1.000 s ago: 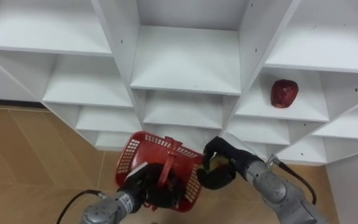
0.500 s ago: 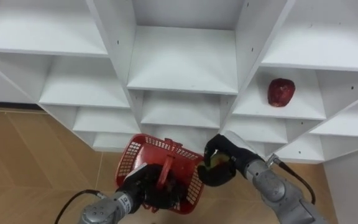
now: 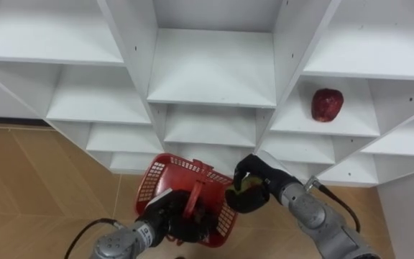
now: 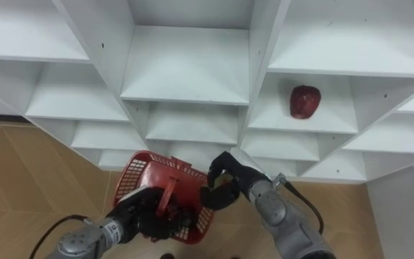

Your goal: Collect fruits from the closet

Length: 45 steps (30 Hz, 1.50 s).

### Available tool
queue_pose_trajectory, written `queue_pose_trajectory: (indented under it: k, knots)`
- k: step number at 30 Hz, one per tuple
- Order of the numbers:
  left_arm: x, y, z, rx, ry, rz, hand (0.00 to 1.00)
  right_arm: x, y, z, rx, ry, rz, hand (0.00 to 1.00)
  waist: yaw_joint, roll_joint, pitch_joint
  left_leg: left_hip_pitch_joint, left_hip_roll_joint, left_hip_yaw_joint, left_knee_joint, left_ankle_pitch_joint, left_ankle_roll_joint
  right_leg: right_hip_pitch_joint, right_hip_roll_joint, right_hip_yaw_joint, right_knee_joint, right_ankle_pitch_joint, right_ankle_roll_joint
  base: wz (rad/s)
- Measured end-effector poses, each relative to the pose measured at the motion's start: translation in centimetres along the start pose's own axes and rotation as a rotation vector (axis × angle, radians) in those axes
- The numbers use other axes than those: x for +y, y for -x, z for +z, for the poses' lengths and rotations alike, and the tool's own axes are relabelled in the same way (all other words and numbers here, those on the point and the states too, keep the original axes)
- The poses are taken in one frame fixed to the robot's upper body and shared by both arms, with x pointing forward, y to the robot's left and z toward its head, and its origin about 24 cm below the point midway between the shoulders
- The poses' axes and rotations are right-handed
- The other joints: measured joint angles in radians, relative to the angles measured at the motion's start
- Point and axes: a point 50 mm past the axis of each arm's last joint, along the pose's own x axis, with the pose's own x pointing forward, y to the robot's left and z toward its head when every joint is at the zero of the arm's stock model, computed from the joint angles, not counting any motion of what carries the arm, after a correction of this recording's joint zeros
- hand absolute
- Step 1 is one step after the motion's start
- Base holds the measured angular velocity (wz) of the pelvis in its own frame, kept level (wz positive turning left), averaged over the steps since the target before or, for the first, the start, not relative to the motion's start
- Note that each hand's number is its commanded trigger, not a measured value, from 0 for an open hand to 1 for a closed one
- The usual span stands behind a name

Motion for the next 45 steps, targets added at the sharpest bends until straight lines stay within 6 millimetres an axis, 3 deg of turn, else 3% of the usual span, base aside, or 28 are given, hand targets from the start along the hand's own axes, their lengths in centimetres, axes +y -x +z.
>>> queue_pose_trajectory:
  k: [10,15,20,21,22,23,45]
  knots:
    - [-1.0,-0.4,-0.1,0.015,-0.025,-0.042,1.00,1.3,-0.4,1.2,-0.044,-0.047,0.066,1.00,0.001,0.012,-0.0023,0.000,0.001,0.001,-0.003,0.000,0.000,0.002,0.001,-0.001,-0.005,0.000,0.000,0.00]
    - [-1.7,-0.6,-0.2,0.017,-0.021,-0.060,1.00,1.4,-0.6,1.8,-0.066,-0.053,0.081,1.00,0.001,0.028,-0.0025,0.003,0.002,0.002,-0.002,0.000,0.000,0.002,0.001,0.000,0.002,0.001,-0.001,0.00]
    - [-1.9,-0.8,-0.2,0.019,-0.014,-0.064,1.00,1.4,-0.7,1.8,-0.063,-0.053,0.082,1.00,0.002,0.029,-0.0021,0.003,0.003,0.004,0.005,0.000,0.000,0.002,0.001,0.001,0.009,0.001,-0.001,0.00]
    - [-2.0,-0.8,-0.2,0.018,-0.013,-0.065,1.00,1.4,-0.6,1.8,-0.063,-0.053,0.082,0.95,0.002,0.029,-0.0021,0.003,0.004,0.006,0.006,0.000,0.000,0.002,0.001,0.001,0.009,0.002,-0.002,0.00]
    - [-2.0,-0.8,-0.2,0.018,-0.013,-0.065,1.00,1.4,-0.6,1.8,-0.063,-0.053,0.082,0.57,0.002,0.029,-0.0021,0.003,0.004,0.007,0.007,0.000,0.000,0.002,0.001,0.002,0.009,0.002,-0.002,0.00]
    - [-2.0,-0.8,-0.2,0.019,-0.012,-0.066,1.00,1.4,-0.7,1.8,-0.063,-0.053,0.082,0.00,0.002,0.029,-0.0021,0.003,0.004,0.008,0.007,0.000,0.000,0.001,0.001,0.002,0.009,0.002,-0.002,0.00]
    - [-1.9,-1.2,-0.1,0.033,-0.010,-0.038,1.00,1.9,-1.0,2.2,-0.067,-0.071,0.097,0.00,-0.002,0.028,-0.0014,0.010,0.005,0.016,0.004,0.000,0.000,0.002,0.002,0.012,0.009,0.001,-0.002,0.00]
